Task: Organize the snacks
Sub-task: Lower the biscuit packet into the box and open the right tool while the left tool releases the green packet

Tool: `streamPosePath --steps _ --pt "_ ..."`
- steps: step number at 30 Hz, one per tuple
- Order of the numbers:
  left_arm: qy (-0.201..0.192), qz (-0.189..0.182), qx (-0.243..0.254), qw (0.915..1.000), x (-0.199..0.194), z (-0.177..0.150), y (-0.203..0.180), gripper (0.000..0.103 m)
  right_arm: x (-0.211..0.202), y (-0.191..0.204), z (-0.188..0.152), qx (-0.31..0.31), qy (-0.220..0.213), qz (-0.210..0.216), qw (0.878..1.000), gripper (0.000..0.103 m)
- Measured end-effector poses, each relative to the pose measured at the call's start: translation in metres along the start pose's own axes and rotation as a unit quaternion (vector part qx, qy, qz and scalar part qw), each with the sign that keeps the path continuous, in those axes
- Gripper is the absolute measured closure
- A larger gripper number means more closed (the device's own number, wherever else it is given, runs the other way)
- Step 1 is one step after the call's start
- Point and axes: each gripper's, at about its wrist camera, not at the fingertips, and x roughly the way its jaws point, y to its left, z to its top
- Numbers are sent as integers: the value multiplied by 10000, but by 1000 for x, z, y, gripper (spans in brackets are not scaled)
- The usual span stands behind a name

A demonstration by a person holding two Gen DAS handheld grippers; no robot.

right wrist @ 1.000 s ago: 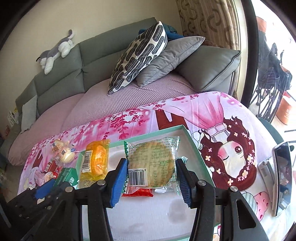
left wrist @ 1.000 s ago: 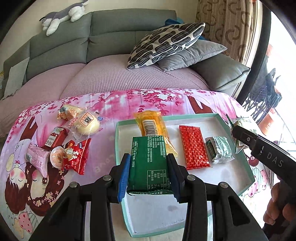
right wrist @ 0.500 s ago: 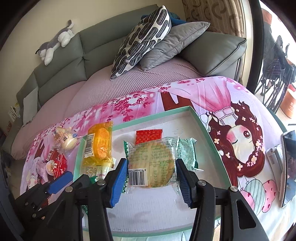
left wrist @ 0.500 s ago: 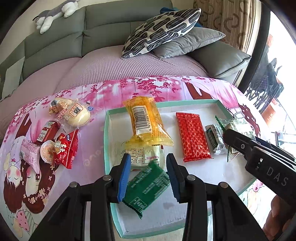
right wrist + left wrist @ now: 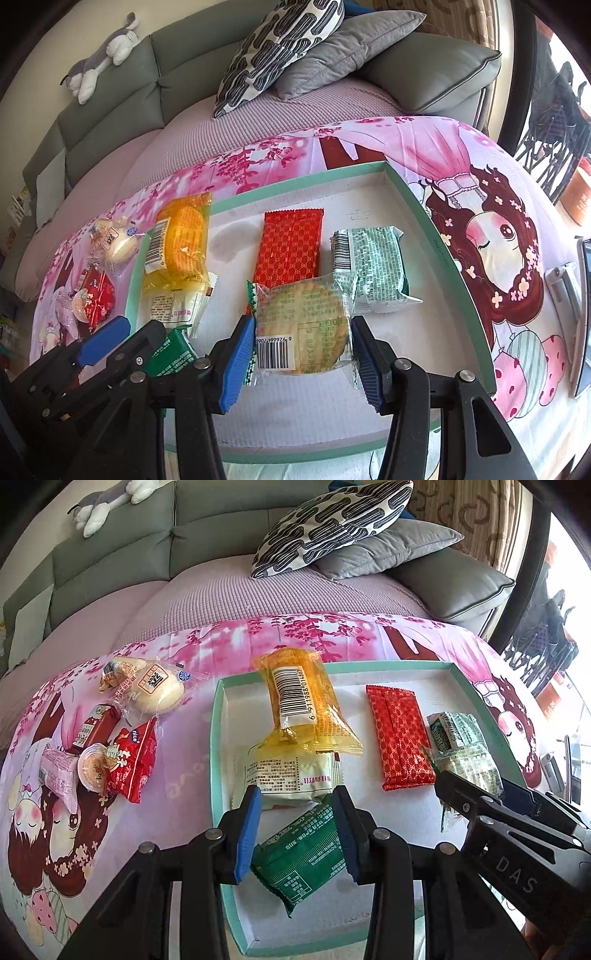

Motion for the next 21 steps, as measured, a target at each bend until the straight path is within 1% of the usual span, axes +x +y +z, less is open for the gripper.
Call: streamPosePath --steps 7,10,12,16,18,20,21 --pt "53 121 -115 9998 3 -1 8 62 13 3 -2 -96 214 -109 9997 47" --pt "84 164 -160 9997 5 -1 11 59 18 4 -3 -80 343 -105 9993 45" --pt "101 191 -175 9996 6 -1 12 53 19 3 -3 -46 367 -95 9993 45" --pt "123 207 -221 9995 6 -1 13 48 19 0 -2 -7 387 -145 9991 40" --pt "136 208 -239 9994 6 -1 14 41 21 -1 -2 25 409 -183 9990 36" --pt "146 208 -256 9993 7 -1 14 39 20 -3 -1 74 410 -211 9989 33" --pt "152 211 -265 9993 7 -1 14 37 20 -4 -1 95 406 -226 9989 29"
